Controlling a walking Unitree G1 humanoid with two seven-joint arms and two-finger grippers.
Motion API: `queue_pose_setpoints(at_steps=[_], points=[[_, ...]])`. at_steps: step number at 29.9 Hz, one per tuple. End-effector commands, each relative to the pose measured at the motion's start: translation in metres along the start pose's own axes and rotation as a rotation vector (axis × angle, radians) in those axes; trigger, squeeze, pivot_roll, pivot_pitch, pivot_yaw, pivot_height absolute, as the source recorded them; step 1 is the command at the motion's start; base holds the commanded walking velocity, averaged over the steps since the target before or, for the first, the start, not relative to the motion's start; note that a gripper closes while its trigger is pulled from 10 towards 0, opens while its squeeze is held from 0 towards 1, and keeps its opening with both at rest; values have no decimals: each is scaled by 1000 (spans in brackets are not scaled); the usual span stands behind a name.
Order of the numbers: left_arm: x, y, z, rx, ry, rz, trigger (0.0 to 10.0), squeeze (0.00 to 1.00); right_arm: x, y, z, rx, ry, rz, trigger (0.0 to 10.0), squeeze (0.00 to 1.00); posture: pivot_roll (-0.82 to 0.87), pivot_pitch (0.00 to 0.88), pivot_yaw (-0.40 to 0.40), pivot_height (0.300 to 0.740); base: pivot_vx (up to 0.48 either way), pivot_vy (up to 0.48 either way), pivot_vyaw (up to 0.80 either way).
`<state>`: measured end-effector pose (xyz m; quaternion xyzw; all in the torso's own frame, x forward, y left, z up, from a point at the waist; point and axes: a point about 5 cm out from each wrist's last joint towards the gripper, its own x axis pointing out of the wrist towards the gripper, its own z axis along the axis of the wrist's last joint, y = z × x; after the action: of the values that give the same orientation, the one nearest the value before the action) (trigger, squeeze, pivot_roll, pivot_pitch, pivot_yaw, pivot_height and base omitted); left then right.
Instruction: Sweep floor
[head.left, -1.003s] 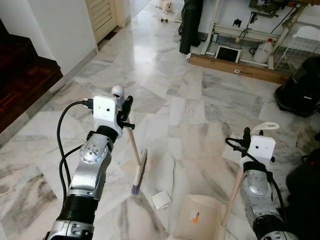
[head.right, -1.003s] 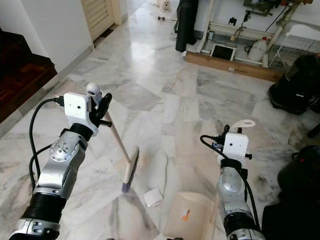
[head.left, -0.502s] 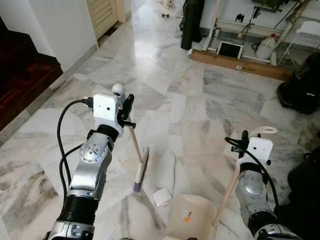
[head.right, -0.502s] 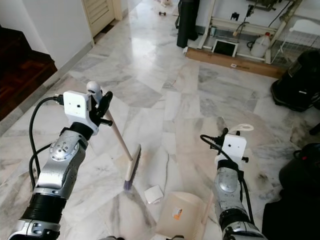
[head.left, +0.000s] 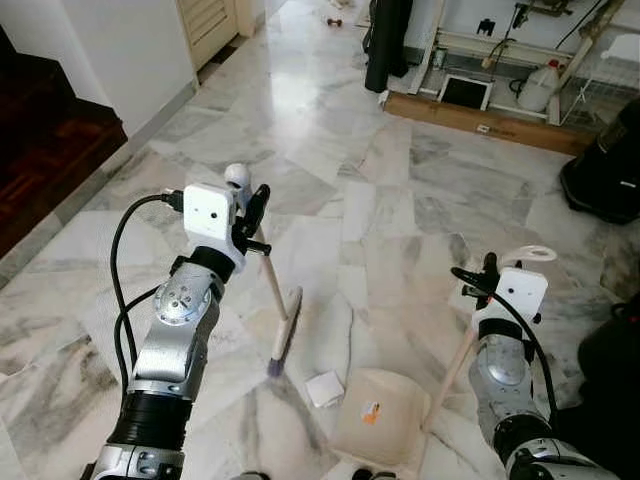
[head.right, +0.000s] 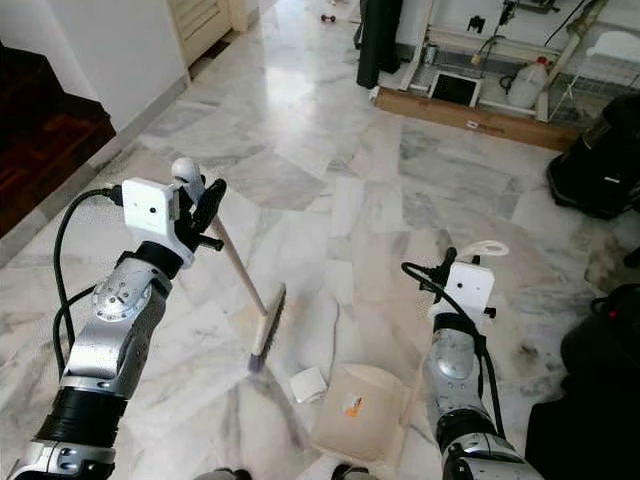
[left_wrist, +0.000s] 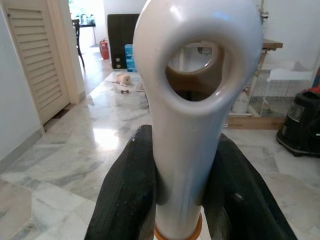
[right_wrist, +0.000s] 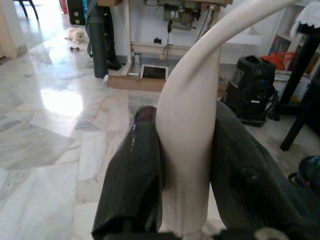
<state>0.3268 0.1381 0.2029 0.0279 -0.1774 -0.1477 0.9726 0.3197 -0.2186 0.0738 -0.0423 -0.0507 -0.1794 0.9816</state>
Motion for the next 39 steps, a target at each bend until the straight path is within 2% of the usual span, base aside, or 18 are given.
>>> queue_pose_setpoints(at_steps=[1,11,14,18,21,23,26,31,36,39], points=[[0,0,15,12,-59,-19,10000,0,-3,-2,-3,-23,2,8,10000,0,224,194,-6,740,0,0,0],[-6,3,18,34,-22,-70,10000,0,-18,1,-19,-61,54,31,10000,0,256,211,9,740,0,0,0],[-7,2,16,12,-1,-82,10000,0,-20,3,-21,-70,58,40,10000,0,255,216,11,740,0,0,0],[-7,0,5,-82,70,-140,10000,0,-27,4,-28,-68,79,44,10000,0,254,222,14,740,0,0,0],[-6,2,-1,-109,100,-162,10000,0,-31,3,-31,-71,89,39,10000,0,246,225,14,740,0,0,0],[-3,2,-4,-95,111,-190,10000,0,-34,2,-33,-69,93,32,10000,0,243,226,15,740,0,0,0],[5,2,-2,-19,94,-210,10000,0,-38,1,-36,-67,94,24,10000,0,236,229,14,740,0,0,0],[15,-1,0,160,46,-232,10000,0,-43,-3,-39,-65,101,13,10000,0,214,233,15,740,0,0,0],[16,0,-12,212,54,-240,10000,0,-45,-4,-41,-66,101,7,10000,0,203,235,12,740,0,0,0],[13,0,-29,215,77,-212,10000,0,-48,-2,-41,-66,98,10,10000,0,181,238,6,740,0,0,0]])
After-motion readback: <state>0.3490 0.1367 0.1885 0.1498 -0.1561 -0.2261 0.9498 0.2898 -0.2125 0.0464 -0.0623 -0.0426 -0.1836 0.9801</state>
